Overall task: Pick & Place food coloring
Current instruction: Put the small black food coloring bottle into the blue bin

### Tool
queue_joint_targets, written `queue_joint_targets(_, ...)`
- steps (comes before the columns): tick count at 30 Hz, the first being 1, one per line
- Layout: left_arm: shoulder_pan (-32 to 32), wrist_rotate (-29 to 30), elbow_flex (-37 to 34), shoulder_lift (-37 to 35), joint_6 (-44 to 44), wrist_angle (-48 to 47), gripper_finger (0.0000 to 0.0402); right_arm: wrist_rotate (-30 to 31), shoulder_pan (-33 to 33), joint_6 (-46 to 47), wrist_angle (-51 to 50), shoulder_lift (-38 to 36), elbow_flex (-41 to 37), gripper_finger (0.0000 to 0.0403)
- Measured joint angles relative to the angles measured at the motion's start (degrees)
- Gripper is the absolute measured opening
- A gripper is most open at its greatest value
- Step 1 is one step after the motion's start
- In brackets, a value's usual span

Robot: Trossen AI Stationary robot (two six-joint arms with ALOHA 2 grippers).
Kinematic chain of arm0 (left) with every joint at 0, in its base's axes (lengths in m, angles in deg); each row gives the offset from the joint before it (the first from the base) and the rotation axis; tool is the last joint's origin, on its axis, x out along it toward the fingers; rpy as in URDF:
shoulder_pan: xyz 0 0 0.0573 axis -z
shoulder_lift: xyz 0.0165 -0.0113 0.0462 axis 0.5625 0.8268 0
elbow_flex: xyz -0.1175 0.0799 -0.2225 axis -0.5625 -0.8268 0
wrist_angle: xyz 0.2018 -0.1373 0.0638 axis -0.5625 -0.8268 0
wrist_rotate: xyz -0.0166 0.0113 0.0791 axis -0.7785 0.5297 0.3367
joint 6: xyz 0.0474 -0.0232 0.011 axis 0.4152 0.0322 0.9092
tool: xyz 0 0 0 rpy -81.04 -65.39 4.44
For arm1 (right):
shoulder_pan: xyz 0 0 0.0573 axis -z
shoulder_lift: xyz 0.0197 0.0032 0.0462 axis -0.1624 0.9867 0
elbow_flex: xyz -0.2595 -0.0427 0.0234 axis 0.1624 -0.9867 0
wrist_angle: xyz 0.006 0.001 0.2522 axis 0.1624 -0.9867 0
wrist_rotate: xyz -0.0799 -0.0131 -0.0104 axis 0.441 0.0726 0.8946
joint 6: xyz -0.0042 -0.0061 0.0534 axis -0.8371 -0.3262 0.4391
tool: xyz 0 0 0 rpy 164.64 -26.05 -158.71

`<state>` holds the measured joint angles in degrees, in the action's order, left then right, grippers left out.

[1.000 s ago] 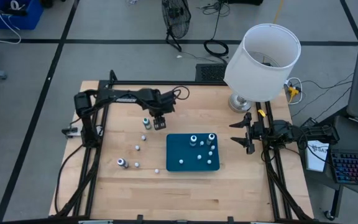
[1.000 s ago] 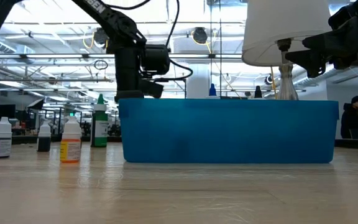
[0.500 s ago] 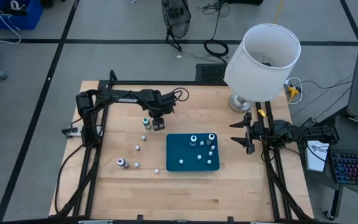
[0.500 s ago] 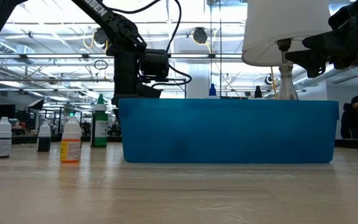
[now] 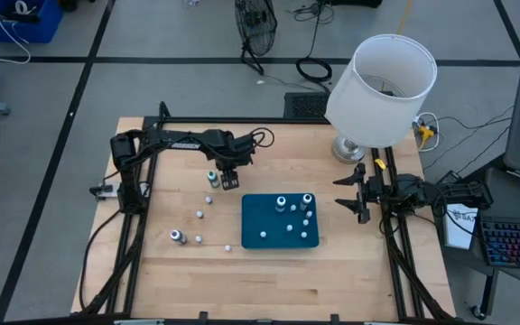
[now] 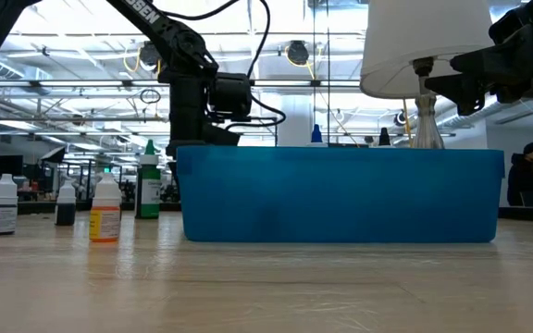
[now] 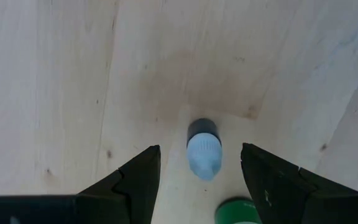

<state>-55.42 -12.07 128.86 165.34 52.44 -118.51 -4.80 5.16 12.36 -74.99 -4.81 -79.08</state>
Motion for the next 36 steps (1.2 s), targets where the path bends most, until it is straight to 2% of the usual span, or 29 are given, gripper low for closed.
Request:
queue_joint_targets(9,-0.02,-0.03,0.0,0.0,0.05,0.09,0.0216,0.0,0.02,0.0,-0.02,0.0,0.0,0.0263)
queue_joint_targets(20,-0.06,-0.14,-0.02,0.0,-0.15,2.33,0.0101,0.0,0.0,0.0,-0.02,0.0,0.02,0.0263)
queue_joint_targets(25,-0.04,-0.15,-0.02,-0.04,-0.55,2.33,0.0071,0.0,0.01,0.01,-0.01,0.0,0.01,0.0263)
queue_joint_targets(29,-0.04,-1.02,-0.02,-0.07,-1.55,2.1,0.0079,0.0,0.02,0.0,0.0,0.0,0.0,0.0263)
queue_joint_targets(36,-0.04,-2.91,-0.04,-0.06,-1.75,1.46,0.017,0.0,0.0,0.0,0.0,0.0,0.0,0.0263)
